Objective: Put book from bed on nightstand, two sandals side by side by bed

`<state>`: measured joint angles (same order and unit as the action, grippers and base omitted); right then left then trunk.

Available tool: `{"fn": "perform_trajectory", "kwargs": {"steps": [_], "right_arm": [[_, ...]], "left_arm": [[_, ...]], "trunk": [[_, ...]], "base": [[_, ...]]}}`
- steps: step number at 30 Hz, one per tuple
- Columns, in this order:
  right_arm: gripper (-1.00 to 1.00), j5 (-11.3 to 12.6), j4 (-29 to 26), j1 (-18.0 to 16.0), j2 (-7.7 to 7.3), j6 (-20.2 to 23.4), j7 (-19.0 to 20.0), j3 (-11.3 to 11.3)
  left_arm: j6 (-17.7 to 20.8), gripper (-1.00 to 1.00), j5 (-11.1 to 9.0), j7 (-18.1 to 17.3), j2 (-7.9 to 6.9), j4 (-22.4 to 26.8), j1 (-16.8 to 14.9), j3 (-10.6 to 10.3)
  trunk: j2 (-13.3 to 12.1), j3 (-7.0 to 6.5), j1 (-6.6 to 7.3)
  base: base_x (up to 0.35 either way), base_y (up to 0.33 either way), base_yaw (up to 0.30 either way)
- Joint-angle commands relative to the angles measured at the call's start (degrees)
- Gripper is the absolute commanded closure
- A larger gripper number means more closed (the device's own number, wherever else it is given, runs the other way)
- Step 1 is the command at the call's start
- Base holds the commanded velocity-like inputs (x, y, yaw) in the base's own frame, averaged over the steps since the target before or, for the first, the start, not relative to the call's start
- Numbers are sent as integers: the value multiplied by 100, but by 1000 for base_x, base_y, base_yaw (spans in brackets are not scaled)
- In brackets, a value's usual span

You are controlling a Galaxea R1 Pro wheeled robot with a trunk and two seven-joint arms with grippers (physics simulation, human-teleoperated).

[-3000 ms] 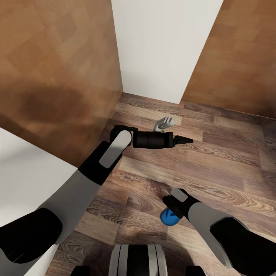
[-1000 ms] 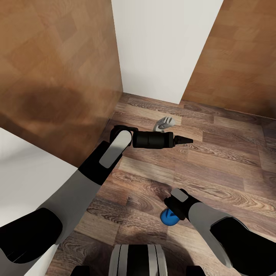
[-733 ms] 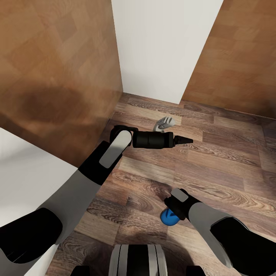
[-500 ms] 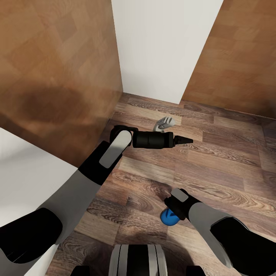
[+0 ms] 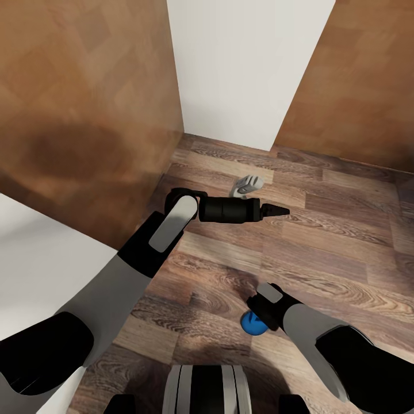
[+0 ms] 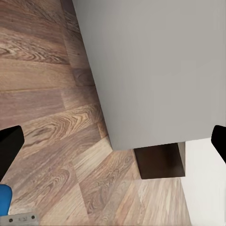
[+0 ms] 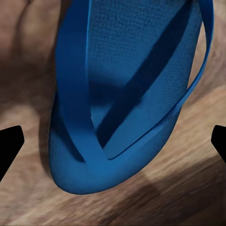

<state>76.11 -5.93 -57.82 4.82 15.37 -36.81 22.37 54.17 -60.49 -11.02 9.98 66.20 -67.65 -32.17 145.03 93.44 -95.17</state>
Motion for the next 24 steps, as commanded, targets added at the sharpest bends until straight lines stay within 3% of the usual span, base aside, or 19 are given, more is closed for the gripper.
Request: {"fn": "perform_trajectory", "kwargs": {"steps": [1,24], "right_arm": [[-100,11,31,-1,-1,45,-28,32],[-100,10,83,-1,-2,45,-28,22]], "left_arm": [[15,-100,38,-46,1,-2,-4,4],[15,-100,38,-43,1,-2,-3,5]], "trunk": [[2,4,1],[2,4,1]], "base": [[0,0,0],[0,0,0]]}}
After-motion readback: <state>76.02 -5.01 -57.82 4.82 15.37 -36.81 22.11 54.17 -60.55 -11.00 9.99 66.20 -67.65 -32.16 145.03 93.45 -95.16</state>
